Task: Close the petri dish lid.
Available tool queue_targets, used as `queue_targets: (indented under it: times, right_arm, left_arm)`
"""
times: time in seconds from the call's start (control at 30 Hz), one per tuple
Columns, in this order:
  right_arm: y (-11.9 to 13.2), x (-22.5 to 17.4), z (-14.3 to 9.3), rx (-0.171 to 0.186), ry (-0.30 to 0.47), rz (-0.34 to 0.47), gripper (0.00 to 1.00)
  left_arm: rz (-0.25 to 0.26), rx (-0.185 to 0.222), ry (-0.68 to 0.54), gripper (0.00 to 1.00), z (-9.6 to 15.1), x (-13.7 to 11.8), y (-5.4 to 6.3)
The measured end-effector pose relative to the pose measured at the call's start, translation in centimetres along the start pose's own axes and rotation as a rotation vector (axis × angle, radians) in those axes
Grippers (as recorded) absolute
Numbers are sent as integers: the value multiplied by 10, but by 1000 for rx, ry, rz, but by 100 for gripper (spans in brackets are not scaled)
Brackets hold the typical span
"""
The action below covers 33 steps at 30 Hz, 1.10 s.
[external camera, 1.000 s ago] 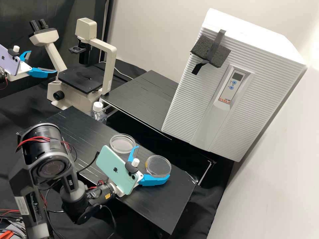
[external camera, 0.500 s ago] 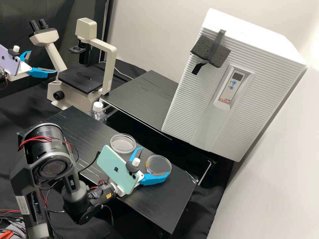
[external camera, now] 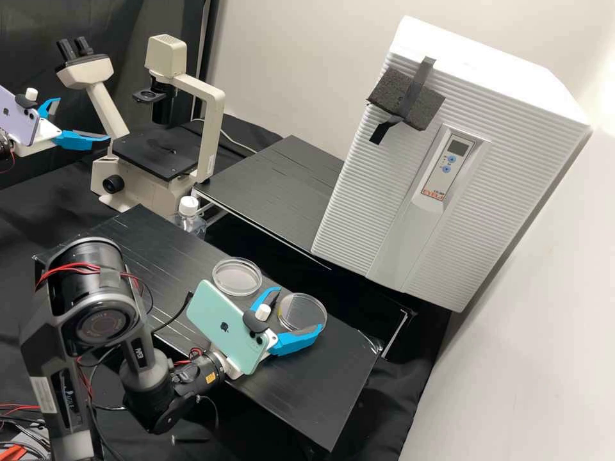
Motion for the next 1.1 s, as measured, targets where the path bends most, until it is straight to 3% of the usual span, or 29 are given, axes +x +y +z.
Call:
queue_targets:
  times: [0.03, 0.07, 0.1, 0.43, 0.73, 1.1]
  right_arm:
    - [0, 0, 0, 0, 0, 0, 0]
    - [0, 0, 0, 0, -1, 1, 100]
    - [0, 0, 0, -2, 2, 0, 0]
    - [1, 1, 0, -2, 3, -2, 0]
    - [4, -2, 1, 20, 13, -3, 0]
    - [30, -28, -10, 107, 25, 127, 0]
  left_arm:
    - [0, 0, 0, 100, 0, 0, 0]
    - [0, 0, 0, 100, 0, 0, 0]
    - [0, 0, 0, 100, 0, 0, 0]
    - [0, 0, 0, 100, 0, 0, 0]
    - [0, 0, 0, 100, 0, 0, 0]
    - [0, 0, 0, 100, 0, 0, 0]
